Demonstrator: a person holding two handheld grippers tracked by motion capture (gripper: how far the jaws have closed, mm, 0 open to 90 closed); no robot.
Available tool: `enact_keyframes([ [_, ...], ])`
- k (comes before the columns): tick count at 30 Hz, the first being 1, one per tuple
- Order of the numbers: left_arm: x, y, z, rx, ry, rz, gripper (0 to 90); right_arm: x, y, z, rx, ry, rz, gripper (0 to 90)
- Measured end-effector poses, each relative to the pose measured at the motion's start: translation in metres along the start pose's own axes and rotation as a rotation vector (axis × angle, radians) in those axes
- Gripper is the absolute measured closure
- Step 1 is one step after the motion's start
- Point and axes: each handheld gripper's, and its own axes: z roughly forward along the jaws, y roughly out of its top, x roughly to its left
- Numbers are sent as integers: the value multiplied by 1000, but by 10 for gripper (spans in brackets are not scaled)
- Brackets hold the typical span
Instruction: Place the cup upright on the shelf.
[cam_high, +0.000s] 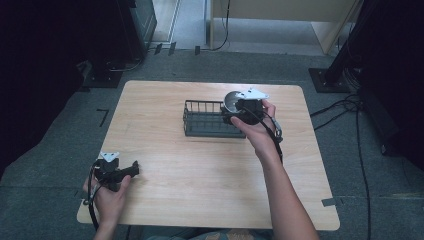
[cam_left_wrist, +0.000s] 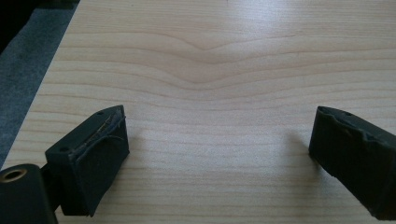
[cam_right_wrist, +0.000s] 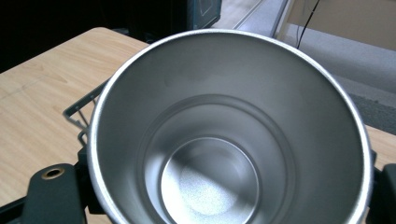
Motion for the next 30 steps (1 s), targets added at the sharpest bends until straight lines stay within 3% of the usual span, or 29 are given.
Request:
enact_keyframes([
  [12, 0, 0, 0, 2, -1, 1, 51, -7, 2, 26, 11, -39, 25, 185],
  [21, 0, 0, 0, 2, -1, 1, 51, -13, -7, 53, 41, -91, 39, 185],
  [30, 0, 0, 0, 2, -1, 2, 51, -13, -22, 71, 84, -91, 61, 184],
])
